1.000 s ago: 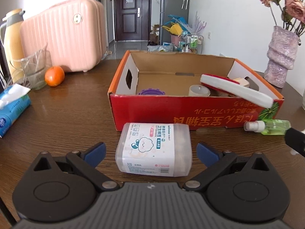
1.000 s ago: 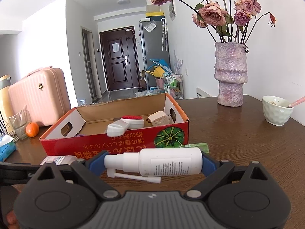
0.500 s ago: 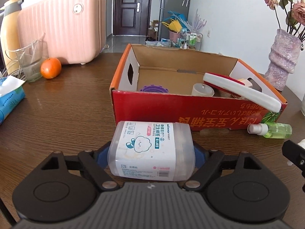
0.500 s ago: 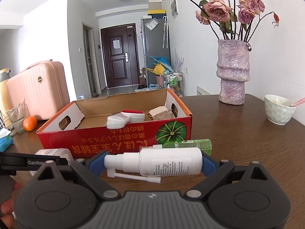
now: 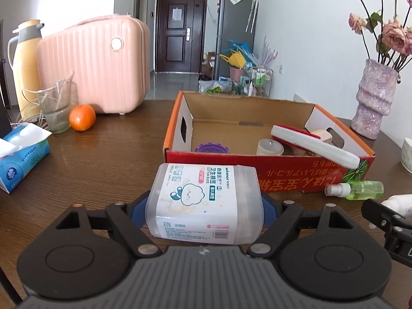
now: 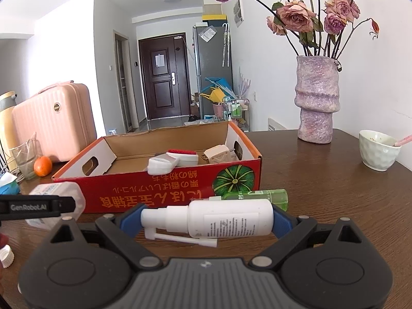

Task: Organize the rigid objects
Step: 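Lift and carry the wipe tub in the left gripper toward the box while the right carries the spray bottle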

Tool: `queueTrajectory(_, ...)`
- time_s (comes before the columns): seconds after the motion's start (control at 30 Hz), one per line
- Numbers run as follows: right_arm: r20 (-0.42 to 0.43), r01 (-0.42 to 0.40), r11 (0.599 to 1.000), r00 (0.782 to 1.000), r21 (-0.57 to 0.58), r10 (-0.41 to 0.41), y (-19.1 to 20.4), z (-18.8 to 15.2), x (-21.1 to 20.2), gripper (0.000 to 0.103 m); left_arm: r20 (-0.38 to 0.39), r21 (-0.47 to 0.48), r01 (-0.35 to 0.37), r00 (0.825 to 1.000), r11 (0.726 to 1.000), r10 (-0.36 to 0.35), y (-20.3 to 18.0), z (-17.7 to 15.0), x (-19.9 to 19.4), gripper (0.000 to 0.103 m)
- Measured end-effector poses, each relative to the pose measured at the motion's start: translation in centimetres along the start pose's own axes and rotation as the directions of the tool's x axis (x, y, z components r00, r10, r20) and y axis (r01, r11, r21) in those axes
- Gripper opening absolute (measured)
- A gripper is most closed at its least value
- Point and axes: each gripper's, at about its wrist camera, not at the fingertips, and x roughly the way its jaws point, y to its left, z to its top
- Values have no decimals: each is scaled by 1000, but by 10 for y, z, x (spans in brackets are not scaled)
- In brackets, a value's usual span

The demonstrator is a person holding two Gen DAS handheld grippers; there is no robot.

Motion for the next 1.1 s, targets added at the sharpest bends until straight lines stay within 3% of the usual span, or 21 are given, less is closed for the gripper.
queueTrajectory(0.4,37,-29,1000,999,-8,29,3,1,-10,97,94,3,9,996,1000,-9,0,-3,-36,83)
queueTrajectory(1.1,116,-86,996,989,-8,87,6,7,-34,97,143,6,6,990,1000,-7,-10,-13,-71,83)
